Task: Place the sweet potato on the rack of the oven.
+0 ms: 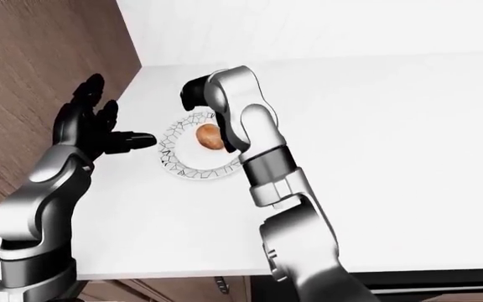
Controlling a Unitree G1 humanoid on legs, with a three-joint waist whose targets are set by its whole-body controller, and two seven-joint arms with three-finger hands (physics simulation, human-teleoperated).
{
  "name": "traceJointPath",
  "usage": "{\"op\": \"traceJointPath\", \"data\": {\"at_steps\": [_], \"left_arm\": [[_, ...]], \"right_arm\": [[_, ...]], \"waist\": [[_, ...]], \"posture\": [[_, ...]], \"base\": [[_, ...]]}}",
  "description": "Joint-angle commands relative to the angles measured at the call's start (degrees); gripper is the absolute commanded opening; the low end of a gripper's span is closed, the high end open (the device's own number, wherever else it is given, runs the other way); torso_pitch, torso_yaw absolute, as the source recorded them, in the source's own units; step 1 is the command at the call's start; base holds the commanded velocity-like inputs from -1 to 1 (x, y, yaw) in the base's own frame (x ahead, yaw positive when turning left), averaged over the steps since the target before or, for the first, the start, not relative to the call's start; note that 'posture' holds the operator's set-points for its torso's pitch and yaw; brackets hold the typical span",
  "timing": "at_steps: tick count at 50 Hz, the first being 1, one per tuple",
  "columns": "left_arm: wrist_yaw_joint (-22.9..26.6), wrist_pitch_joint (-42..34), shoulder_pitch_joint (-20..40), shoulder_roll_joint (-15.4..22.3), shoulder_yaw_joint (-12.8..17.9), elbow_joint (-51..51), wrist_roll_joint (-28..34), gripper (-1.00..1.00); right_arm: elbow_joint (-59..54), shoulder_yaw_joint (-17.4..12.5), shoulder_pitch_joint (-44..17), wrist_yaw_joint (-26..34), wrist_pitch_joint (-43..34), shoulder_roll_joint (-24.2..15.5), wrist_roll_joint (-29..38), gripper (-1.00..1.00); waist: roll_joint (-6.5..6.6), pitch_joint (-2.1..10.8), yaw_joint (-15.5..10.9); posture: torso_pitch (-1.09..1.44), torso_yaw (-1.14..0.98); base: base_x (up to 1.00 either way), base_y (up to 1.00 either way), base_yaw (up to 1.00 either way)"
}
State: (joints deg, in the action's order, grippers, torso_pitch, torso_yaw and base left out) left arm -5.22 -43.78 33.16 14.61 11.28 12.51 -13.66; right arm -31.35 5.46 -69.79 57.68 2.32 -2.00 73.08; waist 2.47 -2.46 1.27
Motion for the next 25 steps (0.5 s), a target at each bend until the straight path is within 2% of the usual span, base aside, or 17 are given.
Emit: {"op": "traceJointPath", "data": {"at_steps": [1, 8, 14, 15, 25], "left_arm": [[-0.06, 1.79, 1.69, 0.65, 0.58, 1.80, 0.05, 1.00], [-0.11, 1.68, 1.66, 0.74, 0.68, 2.00, -0.11, 1.00], [-0.05, 2.04, 1.58, 0.77, 0.68, 1.70, -0.13, 1.00], [-0.07, 1.94, 1.66, 0.79, 0.71, 1.75, -0.18, 1.00], [-0.26, 1.75, 1.74, 0.82, 0.63, 1.75, -0.43, 1.00]], "right_arm": [[1.55, -0.50, -2.28, -1.62, 0.15, -0.25, -0.04, 0.56], [1.31, -0.26, -1.38, -1.94, -0.01, 0.11, 0.27, 0.58], [0.37, -0.19, -1.20, -2.87, 0.04, 0.18, 0.56, 0.55], [0.42, -0.13, -0.99, -2.96, 0.04, 0.27, 0.63, 0.47], [-0.03, -0.15, -0.11, -3.77, 0.19, 0.29, 0.95, 0.47]], "waist": [[0.24, 1.75, 0.00], [0.31, 1.76, 0.02], [0.28, 1.83, 0.01], [0.28, 1.83, 0.02], [0.29, 1.83, -0.01]], "posture": [[0.00, 0.00], [0.00, 0.00], [0.00, 0.00], [0.00, 0.00], [0.00, 0.00]], "base": [[0.00, 0.00, 0.00], [0.00, 0.00, 0.00], [0.00, 0.00, 0.00], [0.00, 0.00, 0.00], [0.00, 0.00, 0.00]]}}
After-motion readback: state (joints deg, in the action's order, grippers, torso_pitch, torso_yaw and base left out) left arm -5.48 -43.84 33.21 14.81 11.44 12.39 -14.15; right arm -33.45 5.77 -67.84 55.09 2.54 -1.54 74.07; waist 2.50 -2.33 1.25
